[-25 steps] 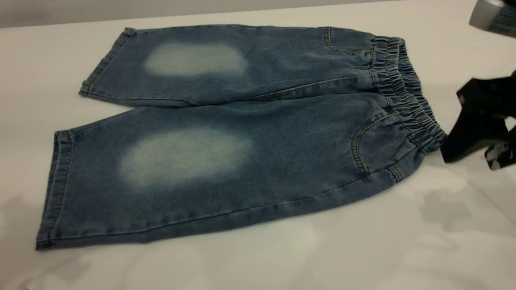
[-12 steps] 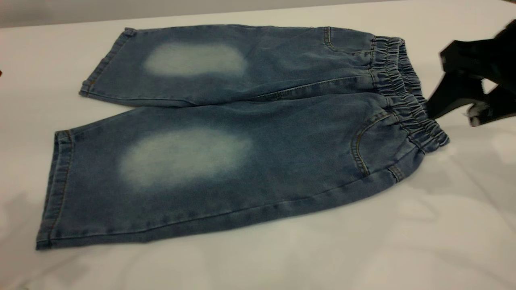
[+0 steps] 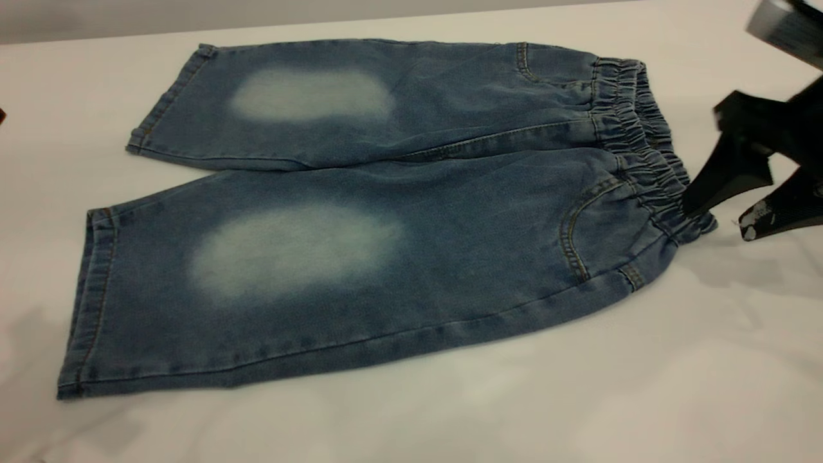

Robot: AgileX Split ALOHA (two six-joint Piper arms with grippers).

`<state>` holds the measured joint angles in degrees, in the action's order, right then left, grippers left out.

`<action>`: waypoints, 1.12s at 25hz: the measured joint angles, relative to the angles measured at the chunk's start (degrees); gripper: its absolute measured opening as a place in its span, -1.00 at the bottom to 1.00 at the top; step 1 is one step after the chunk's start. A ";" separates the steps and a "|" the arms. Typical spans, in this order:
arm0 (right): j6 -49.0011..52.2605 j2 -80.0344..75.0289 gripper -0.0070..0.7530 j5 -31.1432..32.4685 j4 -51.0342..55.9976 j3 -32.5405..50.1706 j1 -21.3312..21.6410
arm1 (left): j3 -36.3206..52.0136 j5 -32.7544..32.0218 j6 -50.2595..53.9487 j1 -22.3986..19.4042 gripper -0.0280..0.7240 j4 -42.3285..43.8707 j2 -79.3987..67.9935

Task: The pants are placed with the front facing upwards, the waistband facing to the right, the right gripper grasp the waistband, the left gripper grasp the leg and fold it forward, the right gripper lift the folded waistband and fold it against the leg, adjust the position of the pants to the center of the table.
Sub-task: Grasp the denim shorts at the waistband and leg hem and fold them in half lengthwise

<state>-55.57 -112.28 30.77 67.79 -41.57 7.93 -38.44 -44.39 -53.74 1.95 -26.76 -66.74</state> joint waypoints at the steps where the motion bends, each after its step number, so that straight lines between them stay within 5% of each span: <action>1: -2.47 -0.06 0.12 2.18 2.11 0.00 1.42 | 0.00 0.08 -0.09 0.00 0.14 -0.68 0.00; 7: -12.88 -0.54 0.12 10.51 12.91 0.00 4.08 | 0.00 0.12 -2.65 0.00 0.14 -2.25 0.00; 28: -13.16 -10.56 0.11 7.95 10.78 -0.66 4.08 | 0.00 0.89 -3.05 0.00 0.14 -2.25 0.00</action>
<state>-68.73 -122.84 38.72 78.57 -42.23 12.01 -38.44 -43.50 -56.80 1.95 -29.01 -66.74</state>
